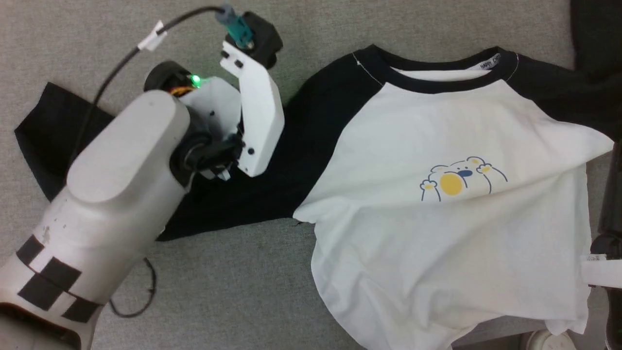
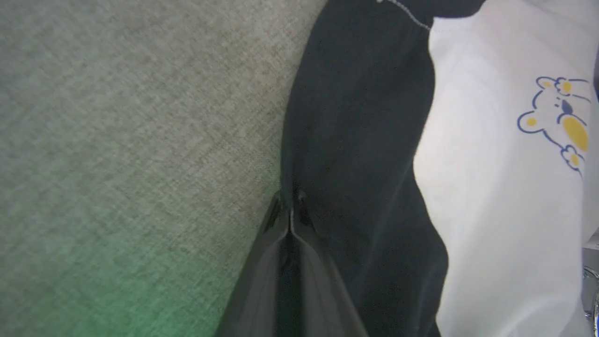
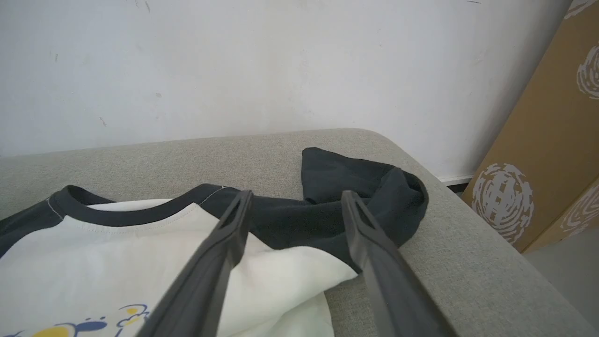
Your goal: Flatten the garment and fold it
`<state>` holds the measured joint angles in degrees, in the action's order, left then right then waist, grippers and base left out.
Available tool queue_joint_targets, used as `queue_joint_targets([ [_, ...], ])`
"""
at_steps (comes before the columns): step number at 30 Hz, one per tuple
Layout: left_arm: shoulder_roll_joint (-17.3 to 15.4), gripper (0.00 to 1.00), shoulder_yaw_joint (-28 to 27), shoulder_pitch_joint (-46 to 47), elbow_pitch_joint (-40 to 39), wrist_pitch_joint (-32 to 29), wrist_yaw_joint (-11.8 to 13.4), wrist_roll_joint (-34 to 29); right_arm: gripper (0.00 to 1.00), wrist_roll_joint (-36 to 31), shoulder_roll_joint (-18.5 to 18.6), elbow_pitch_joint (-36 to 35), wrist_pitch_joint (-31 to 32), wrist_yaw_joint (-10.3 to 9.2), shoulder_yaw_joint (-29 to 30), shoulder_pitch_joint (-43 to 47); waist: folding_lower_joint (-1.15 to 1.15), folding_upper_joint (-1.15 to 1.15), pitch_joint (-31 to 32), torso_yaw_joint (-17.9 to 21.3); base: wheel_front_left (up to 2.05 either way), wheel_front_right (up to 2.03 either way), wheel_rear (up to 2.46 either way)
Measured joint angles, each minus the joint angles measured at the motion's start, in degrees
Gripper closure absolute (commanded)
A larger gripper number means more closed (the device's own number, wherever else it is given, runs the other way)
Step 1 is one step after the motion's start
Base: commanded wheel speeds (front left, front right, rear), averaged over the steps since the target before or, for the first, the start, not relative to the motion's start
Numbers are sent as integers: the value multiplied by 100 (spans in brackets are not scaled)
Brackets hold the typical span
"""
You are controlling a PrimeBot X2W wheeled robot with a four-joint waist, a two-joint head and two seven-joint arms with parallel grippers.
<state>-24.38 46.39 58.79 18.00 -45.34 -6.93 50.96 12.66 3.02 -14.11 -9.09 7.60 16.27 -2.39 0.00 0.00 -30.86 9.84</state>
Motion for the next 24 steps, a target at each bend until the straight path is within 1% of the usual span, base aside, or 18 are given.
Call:
queue_joint_targets([
  [4,-15,100,3,-71,-125,7,0,31,0,0,0,-12,7,0,-8,-16,0,0,-20,-1,0,0,0],
  [6,-52,100,-3,-114,-174,119,-1,34,0,0,0,-7,7,0,-8,-39,1,0,-18,1,0,0,0],
  [12,-32,100,-313,-531,-250,828,13,282,0,0,0,41,4,0,-2,-71,2,0,134,-15,0,0,0],
  [15,-64,100,-515,-864,-456,1212,55,403,0,0,0,78,0,0,-1,-65,1,0,286,-44,0,0,0],
  [19,-334,100,-802,-1374,-949,1758,202,413,0,0,0,109,16,0,2,13,1,0,546,-121,0,0,0],
  [21,-500,100,-947,-1730,-1270,2016,328,457,0,0,1,107,53,0,5,77,0,0,684,-178,0,0,0],
  [24,-783,100,-1105,-2368,-1774,2332,584,459,0,-10,1,82,108,0,2,169,0,0,875,-291,0,0,0],
])
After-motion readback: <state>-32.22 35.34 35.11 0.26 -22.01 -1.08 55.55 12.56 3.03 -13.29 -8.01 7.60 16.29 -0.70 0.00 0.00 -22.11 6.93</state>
